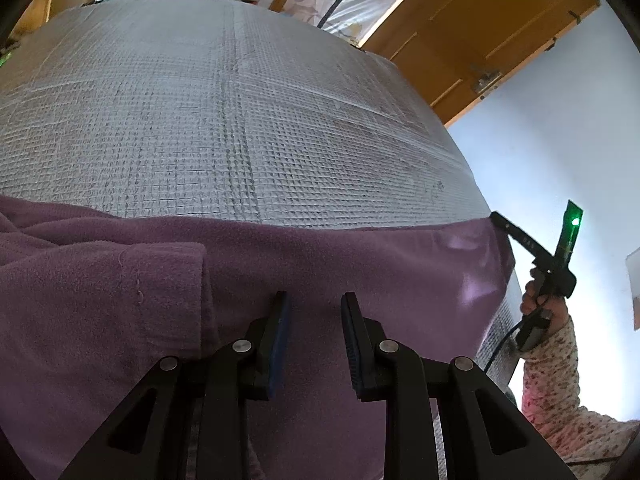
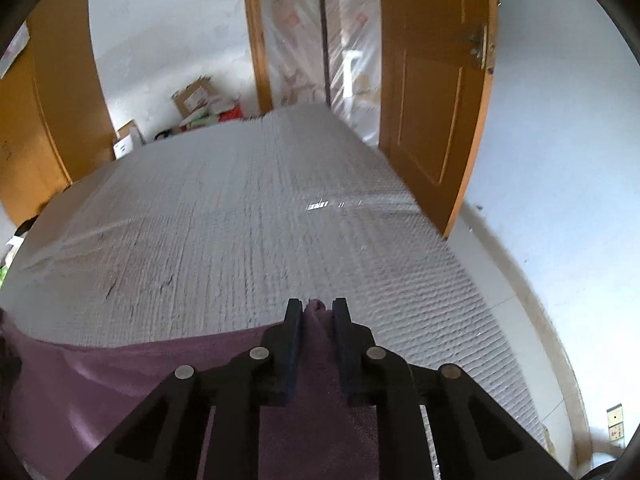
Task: Fold clothes
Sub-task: 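Move both grippers apart to the sweater's opposite edges, then grasp the sweater edge with the right gripper and lift it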
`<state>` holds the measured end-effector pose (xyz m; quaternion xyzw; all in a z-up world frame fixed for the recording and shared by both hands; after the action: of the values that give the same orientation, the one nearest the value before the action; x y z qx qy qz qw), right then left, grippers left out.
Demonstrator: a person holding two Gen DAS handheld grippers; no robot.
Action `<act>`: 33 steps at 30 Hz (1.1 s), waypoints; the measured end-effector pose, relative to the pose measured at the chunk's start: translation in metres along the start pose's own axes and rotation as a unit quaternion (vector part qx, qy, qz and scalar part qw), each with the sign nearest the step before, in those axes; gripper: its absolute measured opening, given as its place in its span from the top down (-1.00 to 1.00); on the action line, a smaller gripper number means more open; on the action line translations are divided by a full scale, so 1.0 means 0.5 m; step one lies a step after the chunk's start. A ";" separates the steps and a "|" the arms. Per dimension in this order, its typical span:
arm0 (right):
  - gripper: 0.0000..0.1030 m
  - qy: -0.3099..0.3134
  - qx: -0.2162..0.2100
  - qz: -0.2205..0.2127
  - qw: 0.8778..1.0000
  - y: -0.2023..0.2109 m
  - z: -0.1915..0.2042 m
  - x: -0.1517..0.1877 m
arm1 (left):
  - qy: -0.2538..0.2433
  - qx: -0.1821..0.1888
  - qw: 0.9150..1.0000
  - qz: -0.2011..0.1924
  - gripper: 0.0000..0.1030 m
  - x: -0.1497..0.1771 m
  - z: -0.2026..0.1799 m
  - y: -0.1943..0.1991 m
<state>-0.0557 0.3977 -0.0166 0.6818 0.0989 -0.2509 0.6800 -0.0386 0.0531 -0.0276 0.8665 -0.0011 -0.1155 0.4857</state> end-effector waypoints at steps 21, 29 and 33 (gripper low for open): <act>0.43 -0.089 -0.050 0.008 0.995 0.055 -0.098 0.060 | 0.002 0.004 1.000 -0.003 0.48 -0.006 -0.018 0.007; 0.24 -0.150 -0.076 0.013 0.986 0.066 -0.134 0.131 | -0.039 0.005 0.999 0.002 0.48 -0.016 -0.083 0.000; 0.20 -0.167 -0.098 0.012 0.981 0.062 -0.133 0.149 | -0.053 0.009 0.999 0.012 0.48 -0.020 -0.109 -0.012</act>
<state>0.0367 0.4458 -0.0282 0.5617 0.0001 -0.3423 0.7532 -0.0381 0.1035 -0.0035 0.8635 -0.0378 -0.1553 0.4783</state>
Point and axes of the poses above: each gripper's, at about its wrist camera, not at the fingertips, and y roughly against the way its jaws point, z to its left, x to its underside, the point moved 5 cm from there along -y, roughly the way its jaws point, and after that the axes turned 15 degrees about z, right-handed, at the moved point
